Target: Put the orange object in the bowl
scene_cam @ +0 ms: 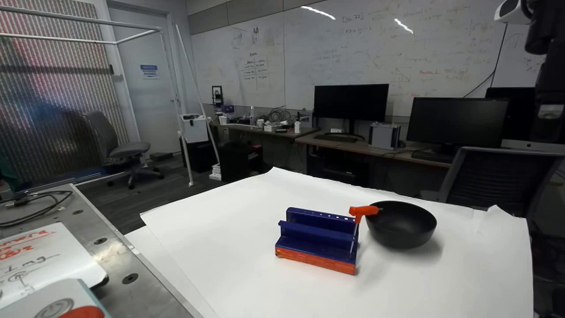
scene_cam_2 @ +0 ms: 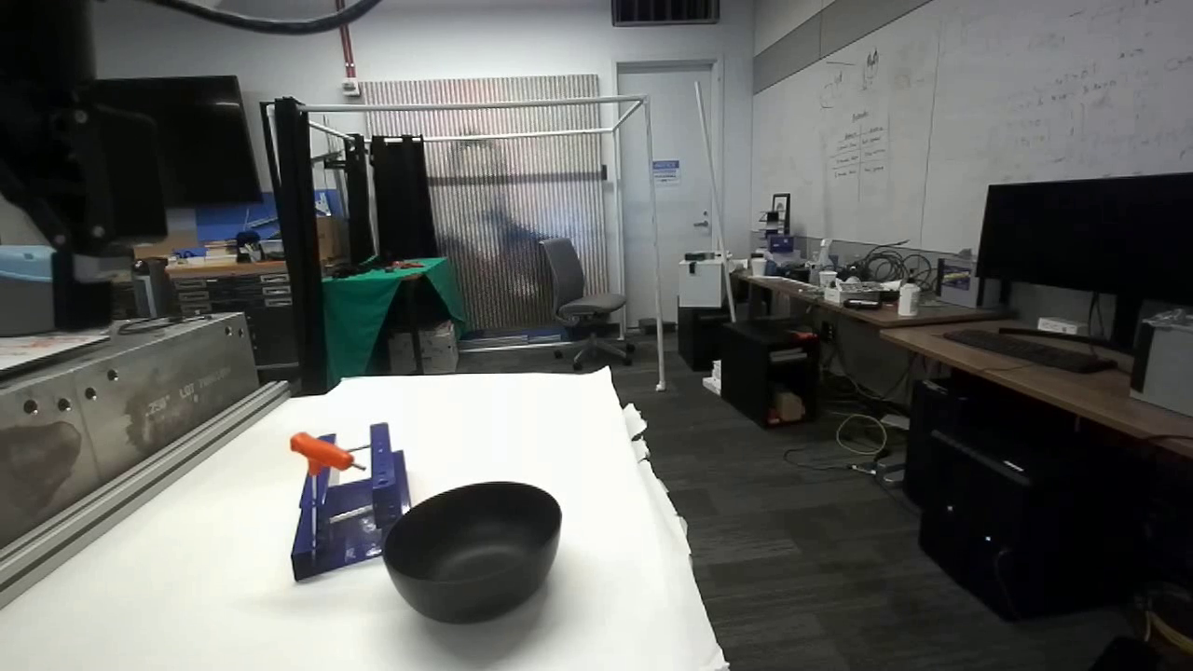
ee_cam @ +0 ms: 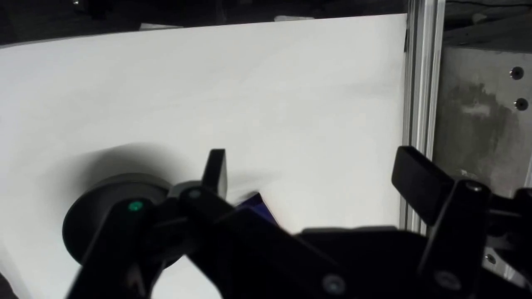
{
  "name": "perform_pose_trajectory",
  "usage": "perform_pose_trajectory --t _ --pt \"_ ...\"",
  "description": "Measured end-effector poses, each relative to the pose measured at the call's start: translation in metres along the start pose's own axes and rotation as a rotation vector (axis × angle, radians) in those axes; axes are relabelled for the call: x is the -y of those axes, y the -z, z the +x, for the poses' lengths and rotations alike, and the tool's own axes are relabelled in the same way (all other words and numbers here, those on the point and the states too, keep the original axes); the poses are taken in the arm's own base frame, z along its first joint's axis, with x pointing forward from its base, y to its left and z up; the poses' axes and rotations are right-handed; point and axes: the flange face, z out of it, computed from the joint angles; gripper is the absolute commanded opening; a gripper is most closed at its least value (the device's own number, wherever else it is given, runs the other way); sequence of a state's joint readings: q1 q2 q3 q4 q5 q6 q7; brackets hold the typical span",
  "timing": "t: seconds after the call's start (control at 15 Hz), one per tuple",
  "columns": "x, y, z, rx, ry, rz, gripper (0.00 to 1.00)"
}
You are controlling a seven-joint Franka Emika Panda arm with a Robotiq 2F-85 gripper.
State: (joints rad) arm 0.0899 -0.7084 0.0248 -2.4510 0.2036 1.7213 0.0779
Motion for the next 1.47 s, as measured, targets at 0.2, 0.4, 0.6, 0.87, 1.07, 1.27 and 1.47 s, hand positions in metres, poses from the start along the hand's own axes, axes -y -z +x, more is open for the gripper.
perform_pose_trajectory --t 0.2,0.4,0.6,0.87,1.07,1.27,1.47 --pt "0.016 -0.011 0.026 -0.021 0.046 -0.086 1.00" --pt "0.042 -0.035 0.076 -0.018 0.139 -0.197 1.00" --pt "0.058 -0.063 0.131 0.008 0.243 -0.265 1.00" --pt "0.062 -0.100 0.201 0.074 0.382 -0.286 1.00" --pt "0.060 -0.125 0.243 0.116 0.477 -0.257 1.00" --pt "0.051 -0.145 0.268 0.168 0.572 -0.219 1.00" --pt "0.037 -0.152 0.275 0.219 0.650 -0.173 1.00"
